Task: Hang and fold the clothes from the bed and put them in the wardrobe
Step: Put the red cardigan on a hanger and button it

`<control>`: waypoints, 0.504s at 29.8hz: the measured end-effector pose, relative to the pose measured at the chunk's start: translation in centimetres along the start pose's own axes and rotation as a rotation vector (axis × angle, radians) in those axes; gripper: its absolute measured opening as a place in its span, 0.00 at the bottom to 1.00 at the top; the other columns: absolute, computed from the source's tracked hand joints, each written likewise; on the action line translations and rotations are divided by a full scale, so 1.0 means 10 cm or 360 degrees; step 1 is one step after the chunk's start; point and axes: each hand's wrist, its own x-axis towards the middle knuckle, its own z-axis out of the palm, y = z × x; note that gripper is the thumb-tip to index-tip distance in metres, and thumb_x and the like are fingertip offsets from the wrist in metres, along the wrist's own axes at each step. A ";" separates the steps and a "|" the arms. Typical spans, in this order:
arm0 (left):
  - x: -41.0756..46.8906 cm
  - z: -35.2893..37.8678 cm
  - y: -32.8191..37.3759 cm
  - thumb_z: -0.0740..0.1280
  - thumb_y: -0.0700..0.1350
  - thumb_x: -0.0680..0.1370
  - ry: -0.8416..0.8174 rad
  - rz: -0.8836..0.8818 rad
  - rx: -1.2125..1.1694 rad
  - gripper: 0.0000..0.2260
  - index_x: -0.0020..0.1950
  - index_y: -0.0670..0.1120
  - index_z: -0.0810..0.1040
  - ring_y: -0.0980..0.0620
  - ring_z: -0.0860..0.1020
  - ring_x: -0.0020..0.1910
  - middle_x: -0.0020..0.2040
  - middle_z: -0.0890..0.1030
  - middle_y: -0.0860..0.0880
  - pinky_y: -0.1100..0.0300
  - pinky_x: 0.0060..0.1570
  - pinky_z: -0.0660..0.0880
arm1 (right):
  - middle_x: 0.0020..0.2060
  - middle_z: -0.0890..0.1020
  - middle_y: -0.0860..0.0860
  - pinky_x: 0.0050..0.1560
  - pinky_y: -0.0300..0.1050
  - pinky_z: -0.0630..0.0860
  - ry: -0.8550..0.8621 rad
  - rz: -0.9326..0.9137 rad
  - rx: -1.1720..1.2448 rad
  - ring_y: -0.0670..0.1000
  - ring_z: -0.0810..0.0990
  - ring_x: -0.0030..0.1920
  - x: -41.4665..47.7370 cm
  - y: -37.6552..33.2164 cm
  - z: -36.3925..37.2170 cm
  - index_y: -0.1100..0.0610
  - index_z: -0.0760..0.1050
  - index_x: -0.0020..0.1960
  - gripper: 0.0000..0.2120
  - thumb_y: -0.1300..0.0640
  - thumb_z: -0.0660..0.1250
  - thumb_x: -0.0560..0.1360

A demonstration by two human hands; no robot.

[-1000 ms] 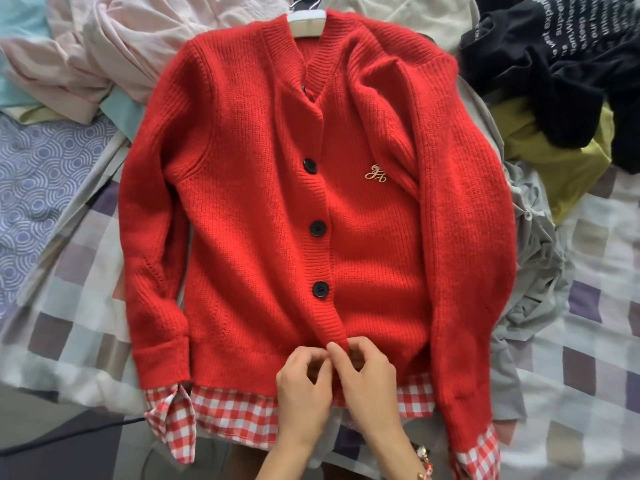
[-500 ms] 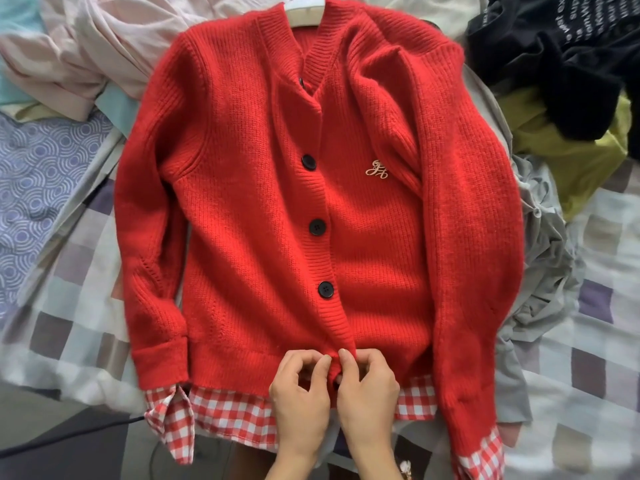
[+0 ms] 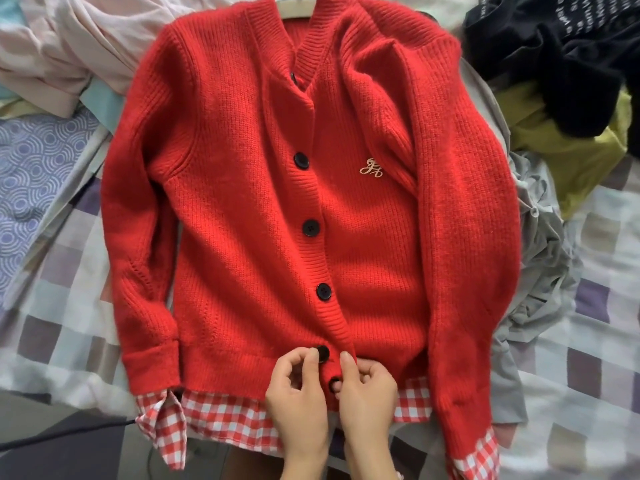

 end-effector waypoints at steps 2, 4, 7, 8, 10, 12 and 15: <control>0.09 -0.01 0.08 0.68 0.37 0.75 -0.0138 -0.0199 -0.0034 0.08 0.37 0.48 0.79 0.60 0.76 0.32 0.30 0.80 0.52 0.69 0.35 0.73 | 0.27 0.80 0.52 0.33 0.41 0.73 -0.0157 -0.0180 -0.0044 0.44 0.76 0.25 0.02 -0.05 -0.09 0.58 0.76 0.38 0.08 0.57 0.68 0.75; 0.15 -0.04 0.08 0.67 0.42 0.76 -0.0291 -0.0215 0.0117 0.07 0.38 0.48 0.79 0.55 0.77 0.35 0.33 0.80 0.51 0.64 0.38 0.73 | 0.29 0.81 0.51 0.35 0.42 0.74 -0.0370 -0.0313 -0.0031 0.44 0.76 0.28 0.04 -0.07 -0.20 0.55 0.77 0.37 0.09 0.58 0.66 0.76; 0.12 -0.17 -0.07 0.67 0.53 0.75 -0.0377 0.0138 0.0404 0.06 0.43 0.52 0.77 0.55 0.77 0.46 0.45 0.78 0.54 0.69 0.47 0.71 | 0.36 0.79 0.46 0.46 0.32 0.71 -0.0445 -0.0712 -0.0488 0.41 0.77 0.41 0.14 0.09 -0.36 0.45 0.76 0.38 0.11 0.59 0.65 0.75; 0.09 -0.21 -0.15 0.67 0.58 0.71 -0.0393 0.0329 0.0606 0.11 0.45 0.52 0.76 0.55 0.75 0.48 0.47 0.76 0.54 0.69 0.48 0.70 | 0.39 0.77 0.43 0.47 0.30 0.69 -0.0449 -0.0834 -0.0662 0.41 0.76 0.43 0.18 0.15 -0.39 0.44 0.74 0.39 0.09 0.58 0.64 0.73; 0.03 -0.27 -0.33 0.70 0.59 0.63 -0.0468 0.0662 0.1141 0.24 0.52 0.47 0.74 0.51 0.73 0.47 0.50 0.73 0.51 0.59 0.47 0.74 | 0.42 0.71 0.38 0.49 0.33 0.69 -0.0533 -0.0974 -0.0888 0.42 0.74 0.45 0.22 0.26 -0.41 0.42 0.71 0.47 0.08 0.54 0.62 0.71; -0.01 -0.28 -0.46 0.80 0.49 0.54 -0.0476 0.0788 0.1473 0.33 0.55 0.44 0.71 0.47 0.74 0.46 0.51 0.71 0.48 0.51 0.41 0.76 | 0.43 0.69 0.39 0.49 0.35 0.69 -0.0552 -0.1011 -0.1051 0.44 0.73 0.47 0.23 0.31 -0.41 0.41 0.69 0.53 0.09 0.52 0.62 0.75; -0.03 -0.27 -0.52 0.80 0.41 0.53 -0.0388 0.0897 0.1524 0.32 0.53 0.44 0.70 0.43 0.77 0.43 0.48 0.77 0.43 0.49 0.38 0.77 | 0.40 0.74 0.43 0.36 0.35 0.72 -0.0367 -0.1200 -0.1198 0.44 0.77 0.39 0.20 0.30 -0.35 0.45 0.67 0.50 0.08 0.49 0.61 0.72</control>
